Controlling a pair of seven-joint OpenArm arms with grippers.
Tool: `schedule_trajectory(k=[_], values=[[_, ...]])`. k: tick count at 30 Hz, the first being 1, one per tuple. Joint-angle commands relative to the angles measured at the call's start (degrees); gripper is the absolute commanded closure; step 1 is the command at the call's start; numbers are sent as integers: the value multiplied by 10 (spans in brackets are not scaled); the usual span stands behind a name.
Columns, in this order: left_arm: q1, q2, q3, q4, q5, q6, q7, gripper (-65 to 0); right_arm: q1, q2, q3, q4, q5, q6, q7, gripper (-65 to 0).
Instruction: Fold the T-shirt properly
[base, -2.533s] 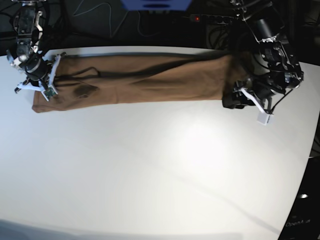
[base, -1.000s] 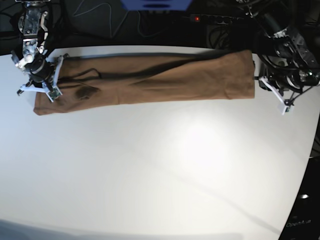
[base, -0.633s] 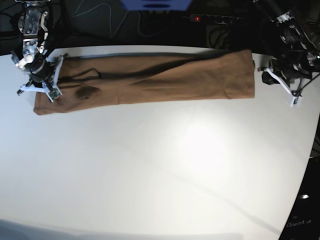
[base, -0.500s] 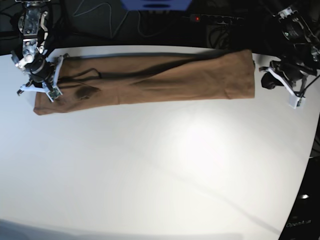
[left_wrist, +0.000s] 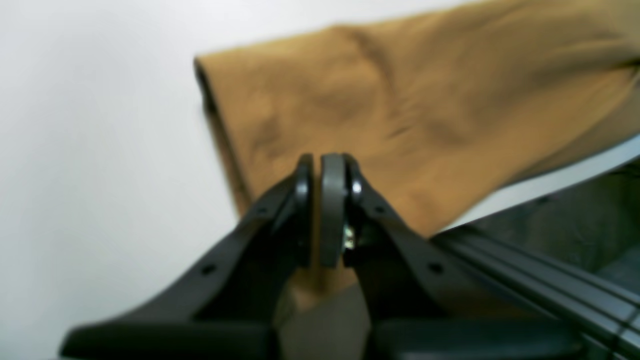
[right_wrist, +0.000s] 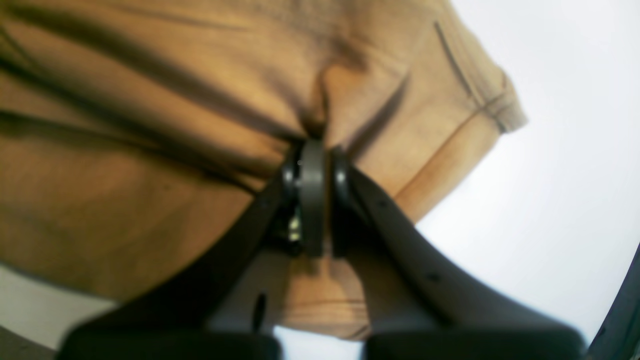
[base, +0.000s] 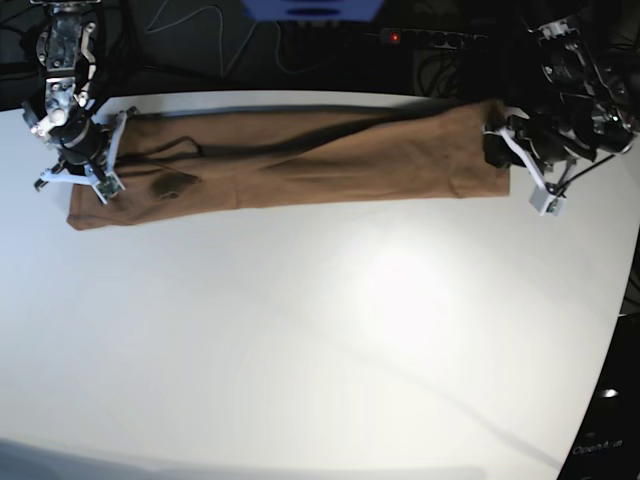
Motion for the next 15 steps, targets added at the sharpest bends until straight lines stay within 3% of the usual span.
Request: schedule_trajectory(k=[1, 6, 15], values=[[-7, -6, 0, 7, 0, 1, -5, -28, -9, -2, -6, -5, 7, 28, -21, -1], [-24, -2, -3, -14, 41, 1, -5, -28, -8, -2, -6, -5, 7, 28, -21, -1], [-79, 2, 13, -179, 120, 1, -19, -28, -8, -1, -6, -5, 7, 28, -21, -1]])
